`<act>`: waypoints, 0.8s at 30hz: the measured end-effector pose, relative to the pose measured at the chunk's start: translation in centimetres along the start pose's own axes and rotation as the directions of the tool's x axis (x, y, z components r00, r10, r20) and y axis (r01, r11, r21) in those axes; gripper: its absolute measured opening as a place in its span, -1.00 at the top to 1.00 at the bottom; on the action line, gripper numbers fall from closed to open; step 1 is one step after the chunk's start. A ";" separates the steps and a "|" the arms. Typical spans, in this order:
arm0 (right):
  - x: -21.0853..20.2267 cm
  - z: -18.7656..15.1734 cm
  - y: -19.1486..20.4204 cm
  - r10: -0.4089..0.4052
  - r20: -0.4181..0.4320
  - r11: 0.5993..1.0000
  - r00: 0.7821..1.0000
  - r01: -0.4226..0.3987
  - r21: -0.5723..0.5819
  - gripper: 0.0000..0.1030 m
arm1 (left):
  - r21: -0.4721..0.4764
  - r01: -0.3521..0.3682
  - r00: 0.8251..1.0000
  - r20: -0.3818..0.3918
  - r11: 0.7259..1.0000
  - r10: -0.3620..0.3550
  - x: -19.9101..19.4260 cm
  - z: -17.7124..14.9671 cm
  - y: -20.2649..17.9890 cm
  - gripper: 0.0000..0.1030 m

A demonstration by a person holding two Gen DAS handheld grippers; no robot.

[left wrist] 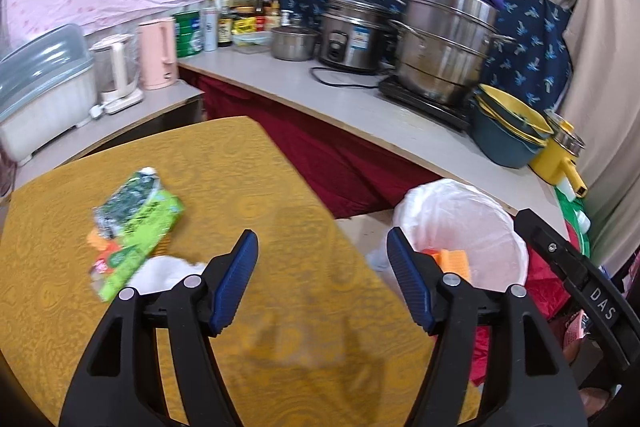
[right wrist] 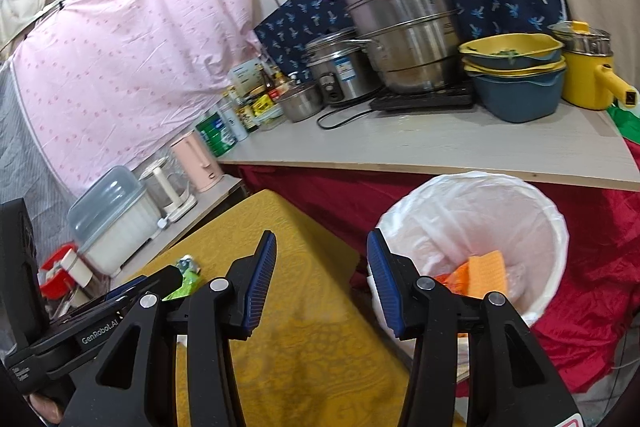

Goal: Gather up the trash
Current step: 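Move both tools back over the remaining table trash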

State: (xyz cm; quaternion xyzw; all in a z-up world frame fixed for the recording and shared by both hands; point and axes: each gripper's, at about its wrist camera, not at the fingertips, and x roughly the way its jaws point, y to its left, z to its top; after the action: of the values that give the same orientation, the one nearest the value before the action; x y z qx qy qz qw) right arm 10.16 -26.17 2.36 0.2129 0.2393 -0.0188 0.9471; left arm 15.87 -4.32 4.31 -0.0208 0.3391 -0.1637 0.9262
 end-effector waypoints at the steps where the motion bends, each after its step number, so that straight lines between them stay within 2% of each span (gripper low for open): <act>1: 0.2 -0.2 0.8 0.007 -0.005 1.000 1.000 -0.007 -0.008 0.10 | -0.007 -0.007 1.000 0.001 1.000 0.007 -0.2 0.0 0.8 -0.25; 4: 0.7 -0.8 2.8 0.030 -0.023 0.999 0.999 -0.031 -0.026 0.10 | -0.023 -0.046 0.999 0.007 0.999 0.046 -1.0 -0.4 3.5 -0.32; 11: 2.8 -2.9 8.2 0.078 -0.083 0.993 0.994 -0.084 -0.077 0.10 | -0.074 -0.124 0.992 -0.010 0.989 0.124 -2.2 -1.5 9.8 -0.34; 15: 4.2 -4.3 10.7 0.100 -0.114 0.989 0.988 -0.111 -0.093 0.02 | -0.093 -0.172 0.985 -0.025 0.981 0.170 -2.6 -2.4 13.4 -0.35; 20: 6.1 -6.1 13.4 0.113 -0.164 0.984 0.980 -0.133 -0.115 0.02 | -0.134 -0.205 0.979 -0.048 0.970 0.200 -2.7 -3.3 17.1 -0.36; 24: 7.9 -7.6 15.3 0.116 -0.208 0.981 0.971 -0.145 -0.132 0.02 | -0.159 -0.230 0.973 -0.061 0.960 0.223 -2.5 -4.1 19.6 -0.48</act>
State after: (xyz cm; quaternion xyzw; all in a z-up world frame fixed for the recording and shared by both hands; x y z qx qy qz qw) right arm 15.90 -8.60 -1.32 0.1589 0.3189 0.0825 0.9307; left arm 17.13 15.29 -0.17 -0.0547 0.3712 -0.0282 0.9265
